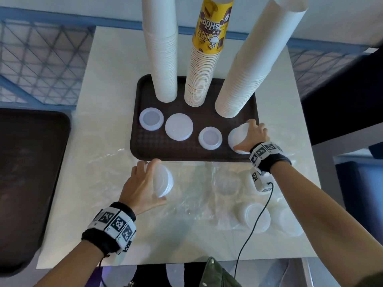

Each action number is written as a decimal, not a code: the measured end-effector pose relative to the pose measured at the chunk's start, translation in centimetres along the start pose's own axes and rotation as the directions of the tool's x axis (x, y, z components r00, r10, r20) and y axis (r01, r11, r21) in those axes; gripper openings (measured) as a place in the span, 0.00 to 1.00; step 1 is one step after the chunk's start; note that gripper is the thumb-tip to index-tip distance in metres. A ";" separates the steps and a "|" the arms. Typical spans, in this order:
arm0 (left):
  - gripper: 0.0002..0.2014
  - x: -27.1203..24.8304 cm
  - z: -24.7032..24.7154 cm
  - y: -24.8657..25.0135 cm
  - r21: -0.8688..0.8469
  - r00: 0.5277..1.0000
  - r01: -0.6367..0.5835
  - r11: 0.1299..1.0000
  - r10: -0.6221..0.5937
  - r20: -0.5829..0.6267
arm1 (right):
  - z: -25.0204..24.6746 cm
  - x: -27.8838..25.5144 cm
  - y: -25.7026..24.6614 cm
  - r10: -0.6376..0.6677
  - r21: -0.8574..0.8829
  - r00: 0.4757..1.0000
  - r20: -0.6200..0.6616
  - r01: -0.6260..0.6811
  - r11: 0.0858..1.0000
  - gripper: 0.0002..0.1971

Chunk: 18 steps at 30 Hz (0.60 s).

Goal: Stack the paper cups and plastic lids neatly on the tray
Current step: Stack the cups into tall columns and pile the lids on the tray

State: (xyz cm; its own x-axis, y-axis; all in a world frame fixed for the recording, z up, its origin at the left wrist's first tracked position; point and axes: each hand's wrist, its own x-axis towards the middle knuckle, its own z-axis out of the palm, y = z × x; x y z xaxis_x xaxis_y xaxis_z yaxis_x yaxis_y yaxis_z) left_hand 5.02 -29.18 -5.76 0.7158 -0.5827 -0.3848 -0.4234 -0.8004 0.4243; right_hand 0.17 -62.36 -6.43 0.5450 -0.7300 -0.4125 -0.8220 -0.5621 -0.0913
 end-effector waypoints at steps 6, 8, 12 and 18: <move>0.48 0.6 -0.6 -0.1 0.020 1.000 0.000 1.000 0.000 0.004 | 0.2 0.0 -0.4 -0.035 -0.028 0.999 0.015 0.035 0.999 0.46; 0.48 0.7 -0.8 -0.2 0.024 1.000 -0.004 1.000 0.004 0.012 | 0.2 0.1 -0.6 -0.049 -0.051 0.999 0.011 0.049 0.997 0.46; 0.49 1.0 -1.1 -0.5 0.029 1.000 -0.010 1.000 0.010 0.017 | 0.1 0.5 -0.8 -0.052 -0.069 0.998 0.017 0.053 0.996 0.45; 0.49 1.2 -1.1 -0.9 0.021 1.000 -0.020 1.000 0.020 0.016 | 0.5 1.1 -0.7 -0.053 -0.066 0.997 0.061 0.057 0.996 0.47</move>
State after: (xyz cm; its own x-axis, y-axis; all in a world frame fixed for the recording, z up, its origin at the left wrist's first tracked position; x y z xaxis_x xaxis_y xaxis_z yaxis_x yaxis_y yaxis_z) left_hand 6.89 -29.03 -5.75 0.6982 -0.6007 -0.3893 -0.4494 -0.7912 0.4148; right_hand 1.23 -62.57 -7.28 0.5769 -0.6737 -0.4618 -0.7766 -0.6276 -0.0547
